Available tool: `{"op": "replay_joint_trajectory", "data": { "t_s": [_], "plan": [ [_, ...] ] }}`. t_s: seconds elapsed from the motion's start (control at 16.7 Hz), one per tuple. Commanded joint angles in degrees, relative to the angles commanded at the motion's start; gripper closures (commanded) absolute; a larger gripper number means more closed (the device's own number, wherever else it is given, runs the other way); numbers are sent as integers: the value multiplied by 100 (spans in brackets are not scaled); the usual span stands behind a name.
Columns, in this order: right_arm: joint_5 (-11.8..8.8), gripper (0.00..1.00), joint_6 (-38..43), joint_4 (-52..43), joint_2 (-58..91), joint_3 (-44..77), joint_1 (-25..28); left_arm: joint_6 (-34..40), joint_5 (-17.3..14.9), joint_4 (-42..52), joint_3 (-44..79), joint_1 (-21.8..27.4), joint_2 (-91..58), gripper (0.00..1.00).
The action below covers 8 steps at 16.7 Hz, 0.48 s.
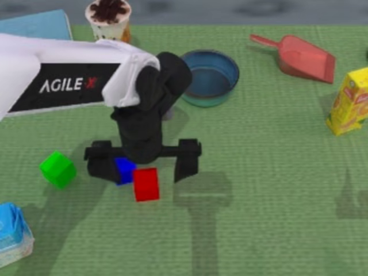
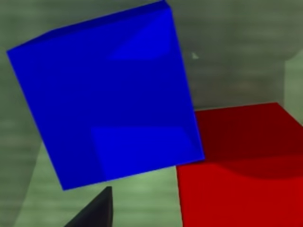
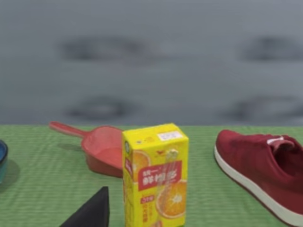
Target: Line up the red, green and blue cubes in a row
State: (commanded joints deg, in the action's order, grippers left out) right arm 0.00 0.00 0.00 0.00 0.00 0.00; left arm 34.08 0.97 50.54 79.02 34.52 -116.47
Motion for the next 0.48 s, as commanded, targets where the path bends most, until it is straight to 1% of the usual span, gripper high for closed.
{"op": "replay_joint_trajectory", "data": {
  "t_s": [0.3, 0.48],
  "plan": [
    [0, 0, 0, 0, 0, 0, 0, 31, 2, 1076, 616, -70, 390, 0],
    [0, 0, 0, 0, 0, 0, 0, 28, 2, 1191, 698, -84, 469, 0]
  ]
}}
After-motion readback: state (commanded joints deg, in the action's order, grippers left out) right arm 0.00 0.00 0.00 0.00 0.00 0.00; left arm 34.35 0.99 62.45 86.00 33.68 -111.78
